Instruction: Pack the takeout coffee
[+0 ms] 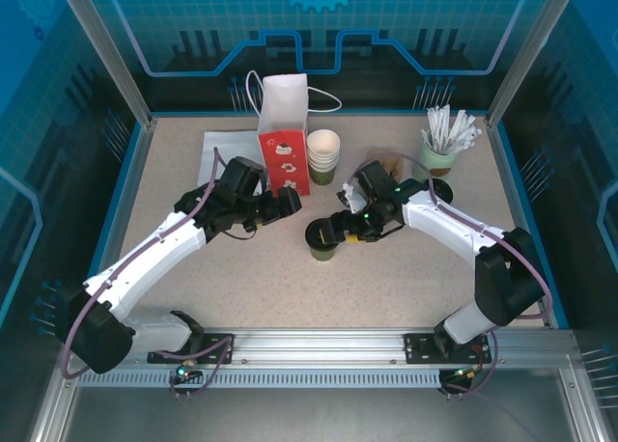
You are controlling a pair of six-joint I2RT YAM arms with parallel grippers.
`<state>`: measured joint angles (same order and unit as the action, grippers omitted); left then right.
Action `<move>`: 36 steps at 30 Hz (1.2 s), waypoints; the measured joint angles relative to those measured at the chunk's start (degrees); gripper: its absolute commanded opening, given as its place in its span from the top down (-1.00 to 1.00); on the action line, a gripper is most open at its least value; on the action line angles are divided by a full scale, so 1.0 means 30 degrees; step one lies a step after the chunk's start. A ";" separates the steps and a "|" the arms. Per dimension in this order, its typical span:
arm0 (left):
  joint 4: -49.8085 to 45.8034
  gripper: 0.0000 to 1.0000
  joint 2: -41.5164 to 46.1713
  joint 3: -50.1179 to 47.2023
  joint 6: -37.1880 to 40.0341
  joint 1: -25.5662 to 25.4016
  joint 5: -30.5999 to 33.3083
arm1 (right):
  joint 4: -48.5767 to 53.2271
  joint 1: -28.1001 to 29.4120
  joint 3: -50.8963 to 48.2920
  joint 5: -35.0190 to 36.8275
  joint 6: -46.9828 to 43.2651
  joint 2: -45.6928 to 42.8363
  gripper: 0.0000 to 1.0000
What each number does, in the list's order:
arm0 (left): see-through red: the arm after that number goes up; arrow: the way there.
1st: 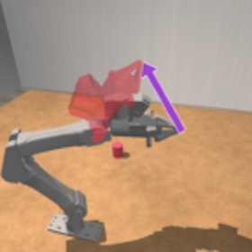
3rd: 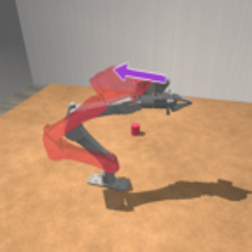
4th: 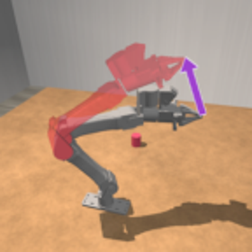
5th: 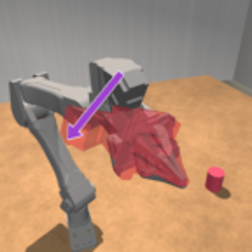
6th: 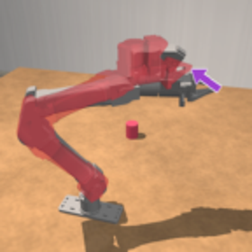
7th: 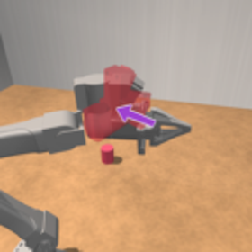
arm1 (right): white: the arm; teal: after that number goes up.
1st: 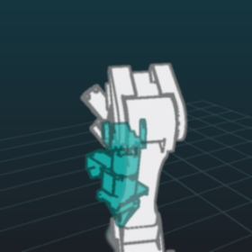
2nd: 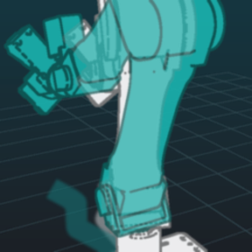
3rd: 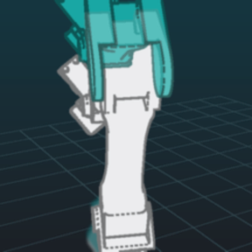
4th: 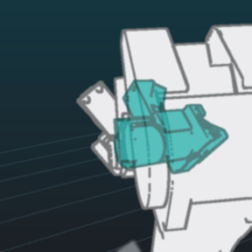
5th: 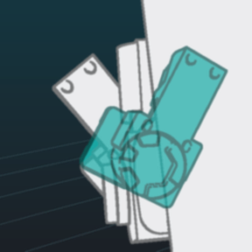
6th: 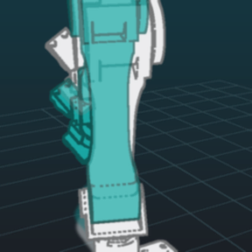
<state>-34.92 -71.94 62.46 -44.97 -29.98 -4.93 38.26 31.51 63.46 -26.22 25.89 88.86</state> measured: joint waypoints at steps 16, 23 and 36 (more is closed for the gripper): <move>-0.0262 -0.77 0.0029 -0.0423 -0.0029 0.0073 -0.0022 | -0.0743 0.0255 0.3854 -0.1209 -0.0299 0.3934 -0.65; -0.0044 -0.76 0.0554 -0.1705 -0.0321 0.1056 -0.0670 | -0.1297 0.0233 0.4269 -0.1246 -0.0299 0.4204 -0.65; 0.3111 -0.69 -0.0874 -0.2805 -0.1049 0.1836 -0.3694 | -0.0903 -0.0051 0.2273 -0.0255 -0.0364 0.1464 -0.31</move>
<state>-25.58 -74.56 54.04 -48.12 -24.47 -16.01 35.55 31.35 70.28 -26.98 24.80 93.25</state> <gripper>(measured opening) 0.855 0.681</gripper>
